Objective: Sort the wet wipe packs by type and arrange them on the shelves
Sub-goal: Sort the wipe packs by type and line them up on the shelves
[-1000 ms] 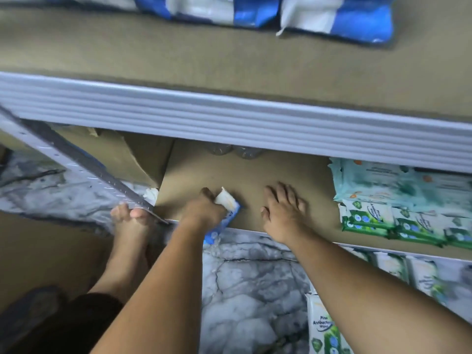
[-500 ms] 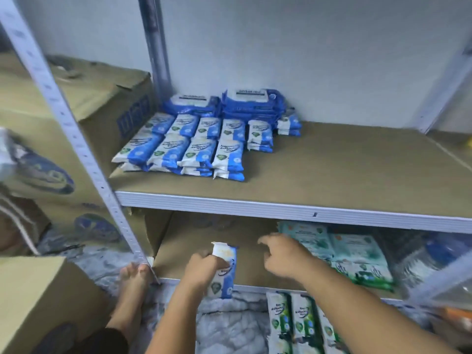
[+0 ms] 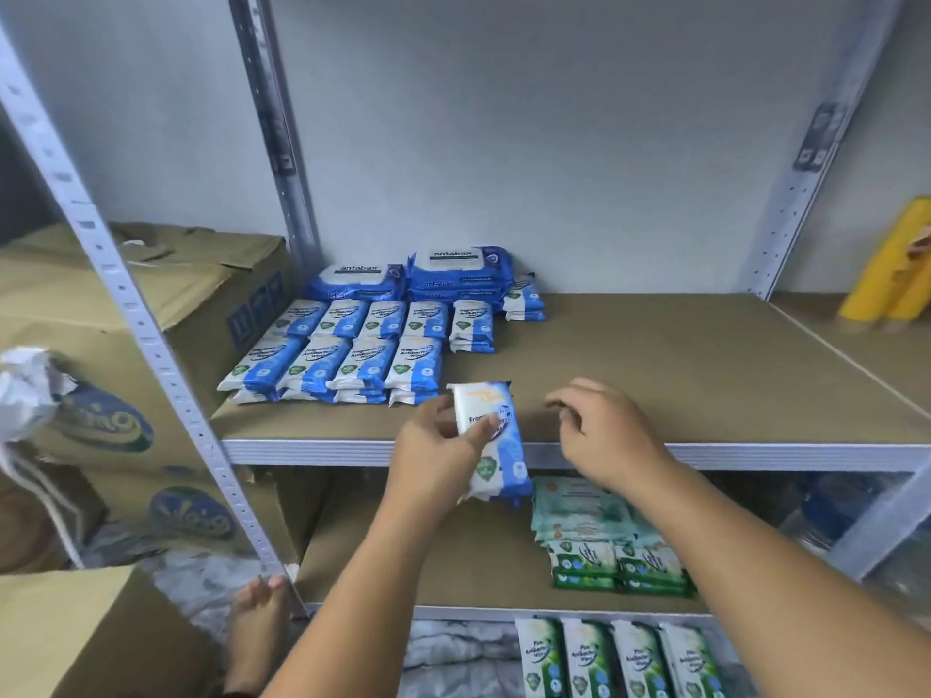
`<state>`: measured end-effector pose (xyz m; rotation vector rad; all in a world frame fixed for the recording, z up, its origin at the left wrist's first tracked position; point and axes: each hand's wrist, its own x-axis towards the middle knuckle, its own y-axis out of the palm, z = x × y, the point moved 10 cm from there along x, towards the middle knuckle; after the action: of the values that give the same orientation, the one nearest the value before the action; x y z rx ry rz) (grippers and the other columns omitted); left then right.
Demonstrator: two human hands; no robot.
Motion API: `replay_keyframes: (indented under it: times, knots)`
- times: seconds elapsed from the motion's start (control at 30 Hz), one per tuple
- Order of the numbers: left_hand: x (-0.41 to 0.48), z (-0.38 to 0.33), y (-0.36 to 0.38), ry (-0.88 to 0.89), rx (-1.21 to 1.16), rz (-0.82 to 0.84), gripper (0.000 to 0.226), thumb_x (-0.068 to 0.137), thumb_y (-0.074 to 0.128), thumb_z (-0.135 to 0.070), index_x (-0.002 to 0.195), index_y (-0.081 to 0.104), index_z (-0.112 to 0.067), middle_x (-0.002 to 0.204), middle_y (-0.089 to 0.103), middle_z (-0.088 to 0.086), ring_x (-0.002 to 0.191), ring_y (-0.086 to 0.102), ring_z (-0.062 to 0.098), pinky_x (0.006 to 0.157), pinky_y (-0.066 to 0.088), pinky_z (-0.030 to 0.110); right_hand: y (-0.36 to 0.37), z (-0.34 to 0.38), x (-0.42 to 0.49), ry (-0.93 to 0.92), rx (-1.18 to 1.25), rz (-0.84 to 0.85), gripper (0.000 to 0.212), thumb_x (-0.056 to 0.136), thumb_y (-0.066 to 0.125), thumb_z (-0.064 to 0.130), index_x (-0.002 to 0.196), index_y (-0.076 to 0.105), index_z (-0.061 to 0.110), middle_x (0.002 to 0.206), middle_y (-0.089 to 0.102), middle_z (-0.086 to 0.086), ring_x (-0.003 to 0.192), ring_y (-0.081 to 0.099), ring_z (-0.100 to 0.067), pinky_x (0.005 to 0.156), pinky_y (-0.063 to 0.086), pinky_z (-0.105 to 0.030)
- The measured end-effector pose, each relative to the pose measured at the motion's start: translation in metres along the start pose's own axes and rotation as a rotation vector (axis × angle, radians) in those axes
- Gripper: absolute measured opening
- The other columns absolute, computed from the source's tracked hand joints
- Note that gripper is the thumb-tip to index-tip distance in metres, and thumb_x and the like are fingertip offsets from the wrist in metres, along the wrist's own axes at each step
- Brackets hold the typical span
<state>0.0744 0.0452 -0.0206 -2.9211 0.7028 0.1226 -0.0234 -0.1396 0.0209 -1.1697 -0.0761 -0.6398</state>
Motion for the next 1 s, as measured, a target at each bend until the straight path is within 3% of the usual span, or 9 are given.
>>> replay_keyframes:
  times: [0.1,0.2,0.3,0.4,0.57,0.67,0.73,0.83,1.0]
  knots:
    - [0.015,-0.018,0.005,0.066,0.18,-0.032,0.046,0.079,0.083,-0.043,0.111,0.052,-0.036,0.091,0.074,-0.006,0.074,0.074,0.015,0.064,0.063,0.042,0.018,-0.014,0.016,0.042,0.004,-0.034,0.028,0.088,0.055,0.007,0.107,0.076,0.008,0.105,0.069,-0.007,0.098,0.061,-0.03,0.082,0.043,-0.026]
    - [0.029,-0.017,0.007,0.079,0.263,-0.053,0.047,0.079,0.081,-0.048,0.114,0.052,-0.036,0.093,0.071,-0.009,0.077,0.072,0.014,0.067,0.063,0.044,0.035,-0.021,0.033,0.051,0.001,-0.022,0.04,0.082,0.045,0.021,0.104,0.076,0.008,0.104,0.07,-0.009,0.097,0.064,-0.035,0.087,0.053,-0.038]
    - [0.038,-0.024,0.014,0.145,0.378,-0.053,0.043,0.085,0.073,-0.047,0.118,0.051,-0.031,0.101,0.069,-0.009,0.092,0.068,0.018,0.078,0.059,0.043,0.044,-0.028,0.048,0.067,-0.018,-0.009,0.044,0.078,0.043,0.025,0.105,0.076,0.011,0.105,0.071,-0.006,0.098,0.064,-0.033,0.088,0.053,-0.042]
    - [0.037,-0.042,0.022,0.261,0.618,-0.087,0.036,0.094,0.063,-0.036,0.124,0.054,-0.017,0.11,0.068,0.004,0.106,0.062,0.027,0.08,0.045,0.029,0.046,-0.026,0.054,0.063,-0.033,0.002,0.049,0.079,0.042,0.03,0.112,0.075,0.015,0.114,0.07,-0.005,0.109,0.063,-0.033,0.096,0.05,-0.044]
    - [0.025,-0.064,0.025,0.403,1.049,-0.182,0.016,0.096,0.048,-0.034,0.097,0.053,-0.018,0.087,0.062,0.005,0.079,0.052,0.032,0.066,0.039,0.033,0.057,-0.03,0.05,0.104,-0.157,0.103,0.046,0.092,0.042,0.034,0.132,0.063,0.028,0.143,0.055,0.002,0.135,0.045,-0.026,0.11,0.03,-0.039]
    - [0.024,-0.068,0.023,0.5,1.027,-0.144,0.018,0.093,0.051,-0.035,0.099,0.058,-0.019,0.091,0.059,0.0,0.087,0.056,0.029,0.067,0.042,0.034,0.059,-0.032,0.051,0.102,-0.159,0.108,0.041,0.097,0.045,0.032,0.135,0.06,0.031,0.146,0.052,0.006,0.137,0.041,-0.024,0.11,0.027,-0.039]
    - [0.021,-0.067,0.026,0.599,0.905,0.028,0.036,0.089,0.057,-0.046,0.116,0.066,-0.024,0.112,0.064,-0.005,0.107,0.059,0.023,0.083,0.051,0.037,0.059,-0.031,0.049,0.101,-0.157,0.102,0.041,0.096,0.045,0.032,0.134,0.06,0.032,0.145,0.053,0.006,0.136,0.042,-0.023,0.11,0.027,-0.037]
    - [0.004,-0.056,0.036,0.656,0.946,0.325,0.058,0.076,0.078,-0.047,0.13,0.063,-0.033,0.137,0.054,-0.012,0.128,0.044,0.014,0.106,0.043,0.035,0.057,-0.029,0.049,0.113,-0.155,0.096,0.039,0.097,0.046,0.031,0.133,0.061,0.032,0.144,0.053,0.007,0.136,0.042,-0.022,0.109,0.027,-0.036]
    - [-0.001,-0.056,0.042,0.805,1.009,0.205,0.055,0.074,0.077,-0.015,0.125,0.066,-0.032,0.131,0.06,-0.014,0.116,0.052,0.02,0.093,0.048,0.035,0.058,-0.032,0.052,0.144,-0.148,0.1,0.039,0.094,0.049,0.03,0.131,0.062,0.035,0.143,0.053,0.008,0.135,0.041,-0.02,0.108,0.027,-0.038]
